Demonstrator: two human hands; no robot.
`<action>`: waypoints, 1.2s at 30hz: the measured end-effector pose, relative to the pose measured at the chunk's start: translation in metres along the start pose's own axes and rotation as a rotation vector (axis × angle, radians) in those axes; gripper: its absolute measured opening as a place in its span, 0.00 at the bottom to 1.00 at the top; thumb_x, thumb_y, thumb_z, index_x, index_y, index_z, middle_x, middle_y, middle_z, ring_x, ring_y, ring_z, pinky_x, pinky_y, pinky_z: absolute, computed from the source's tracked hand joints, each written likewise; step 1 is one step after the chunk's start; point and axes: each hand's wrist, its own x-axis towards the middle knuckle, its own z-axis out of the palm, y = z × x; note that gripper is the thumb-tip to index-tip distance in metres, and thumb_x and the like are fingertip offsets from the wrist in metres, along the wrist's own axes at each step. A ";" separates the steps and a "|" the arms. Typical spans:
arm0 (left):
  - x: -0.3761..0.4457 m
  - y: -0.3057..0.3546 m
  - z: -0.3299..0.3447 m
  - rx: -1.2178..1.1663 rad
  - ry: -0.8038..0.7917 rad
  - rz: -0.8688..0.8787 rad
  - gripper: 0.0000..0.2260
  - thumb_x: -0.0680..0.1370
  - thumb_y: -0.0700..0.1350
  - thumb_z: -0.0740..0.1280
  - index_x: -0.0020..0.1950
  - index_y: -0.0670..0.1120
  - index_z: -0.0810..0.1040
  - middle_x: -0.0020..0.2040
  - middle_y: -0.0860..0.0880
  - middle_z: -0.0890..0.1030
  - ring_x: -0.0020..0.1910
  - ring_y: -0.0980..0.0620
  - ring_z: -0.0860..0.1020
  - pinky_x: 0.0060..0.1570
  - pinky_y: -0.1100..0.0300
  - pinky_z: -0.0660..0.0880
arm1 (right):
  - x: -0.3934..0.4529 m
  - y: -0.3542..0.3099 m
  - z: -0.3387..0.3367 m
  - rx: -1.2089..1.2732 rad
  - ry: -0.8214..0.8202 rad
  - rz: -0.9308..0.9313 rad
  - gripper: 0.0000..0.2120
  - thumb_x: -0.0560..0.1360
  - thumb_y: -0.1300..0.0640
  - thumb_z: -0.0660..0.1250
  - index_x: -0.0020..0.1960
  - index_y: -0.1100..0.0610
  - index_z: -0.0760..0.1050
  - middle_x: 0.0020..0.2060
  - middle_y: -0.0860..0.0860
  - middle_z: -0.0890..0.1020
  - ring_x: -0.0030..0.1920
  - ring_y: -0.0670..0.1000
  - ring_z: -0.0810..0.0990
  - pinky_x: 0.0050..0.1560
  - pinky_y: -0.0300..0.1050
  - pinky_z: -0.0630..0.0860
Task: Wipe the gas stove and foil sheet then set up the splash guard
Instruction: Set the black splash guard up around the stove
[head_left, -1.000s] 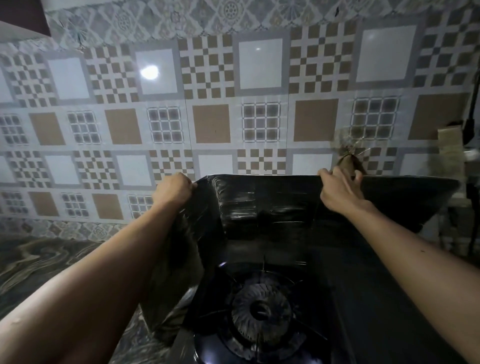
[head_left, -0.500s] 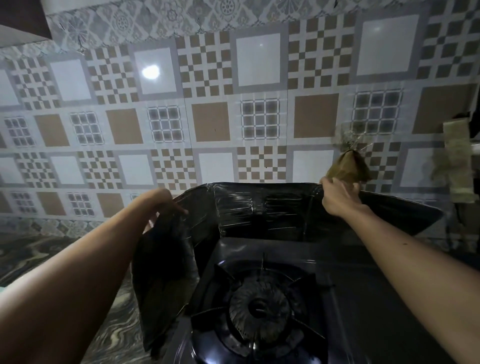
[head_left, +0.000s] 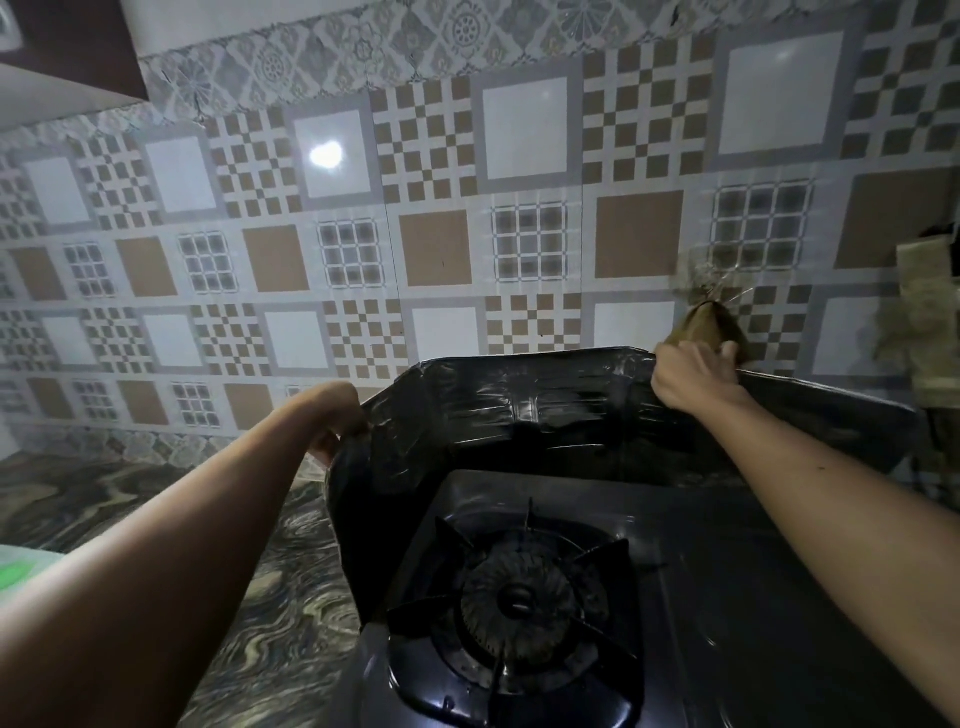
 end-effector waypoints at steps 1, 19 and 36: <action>-0.001 0.001 0.003 -0.002 -0.004 0.002 0.09 0.78 0.35 0.64 0.38 0.37 0.74 0.24 0.44 0.76 0.16 0.51 0.74 0.16 0.60 0.73 | -0.001 0.001 0.001 -0.027 -0.016 0.003 0.09 0.75 0.60 0.58 0.50 0.56 0.75 0.50 0.57 0.79 0.51 0.58 0.75 0.55 0.53 0.62; -0.023 0.005 0.000 0.061 -0.056 -0.029 0.15 0.74 0.51 0.72 0.43 0.38 0.78 0.39 0.42 0.80 0.34 0.46 0.79 0.24 0.57 0.76 | 0.002 -0.033 0.005 0.075 -0.029 -0.059 0.26 0.73 0.56 0.64 0.70 0.58 0.62 0.66 0.59 0.70 0.67 0.60 0.68 0.69 0.63 0.54; -0.038 -0.014 -0.003 -0.139 -0.151 0.041 0.13 0.80 0.42 0.64 0.65 0.43 0.74 0.48 0.42 0.80 0.38 0.45 0.81 0.22 0.58 0.77 | -0.016 -0.242 0.022 0.806 -0.220 -0.745 0.18 0.81 0.46 0.54 0.60 0.53 0.77 0.58 0.50 0.79 0.61 0.52 0.74 0.69 0.61 0.62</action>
